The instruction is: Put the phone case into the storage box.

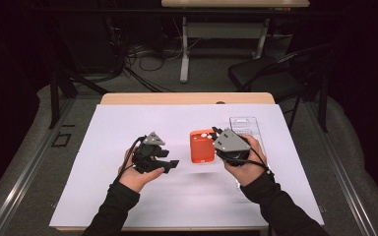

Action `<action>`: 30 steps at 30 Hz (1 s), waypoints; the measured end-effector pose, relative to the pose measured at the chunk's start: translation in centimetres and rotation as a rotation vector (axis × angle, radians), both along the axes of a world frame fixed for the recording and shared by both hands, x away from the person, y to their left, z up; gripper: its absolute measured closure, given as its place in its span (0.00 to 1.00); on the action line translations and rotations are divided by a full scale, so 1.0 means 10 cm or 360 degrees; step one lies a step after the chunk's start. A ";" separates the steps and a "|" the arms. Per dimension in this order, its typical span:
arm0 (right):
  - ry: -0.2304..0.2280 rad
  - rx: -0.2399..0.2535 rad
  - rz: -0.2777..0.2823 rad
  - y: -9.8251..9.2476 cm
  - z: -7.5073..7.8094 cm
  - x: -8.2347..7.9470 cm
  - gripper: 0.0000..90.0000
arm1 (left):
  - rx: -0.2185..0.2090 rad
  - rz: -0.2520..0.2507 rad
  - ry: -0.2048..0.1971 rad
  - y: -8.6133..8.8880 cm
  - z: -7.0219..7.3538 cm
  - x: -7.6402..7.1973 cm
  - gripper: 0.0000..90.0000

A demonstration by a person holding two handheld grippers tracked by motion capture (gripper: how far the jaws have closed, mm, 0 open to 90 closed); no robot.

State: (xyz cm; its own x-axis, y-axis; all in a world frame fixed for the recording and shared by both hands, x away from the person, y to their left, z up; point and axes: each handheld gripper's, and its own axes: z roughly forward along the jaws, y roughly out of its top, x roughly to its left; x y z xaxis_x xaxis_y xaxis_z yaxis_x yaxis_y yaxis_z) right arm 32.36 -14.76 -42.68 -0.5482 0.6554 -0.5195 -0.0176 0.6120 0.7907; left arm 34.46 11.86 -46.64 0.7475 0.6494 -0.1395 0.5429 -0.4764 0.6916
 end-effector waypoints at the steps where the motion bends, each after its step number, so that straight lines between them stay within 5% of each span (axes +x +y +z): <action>1: -0.0013 0.0003 -0.0004 -0.02 0.01 0.01 0.90 | 0.0001 0.0003 -0.0003 0.01 0.00 0.00 0.50; 12: -0.0087 -0.0004 -0.0041 -0.15 0.01 0.12 0.90 | -0.0008 0.0082 0.0043 0.09 -0.03 0.05 0.41; 30: -0.0174 0.0006 -0.0147 -0.49 0.09 0.33 0.90 | -0.0050 0.0095 0.0054 0.15 -0.01 0.08 0.26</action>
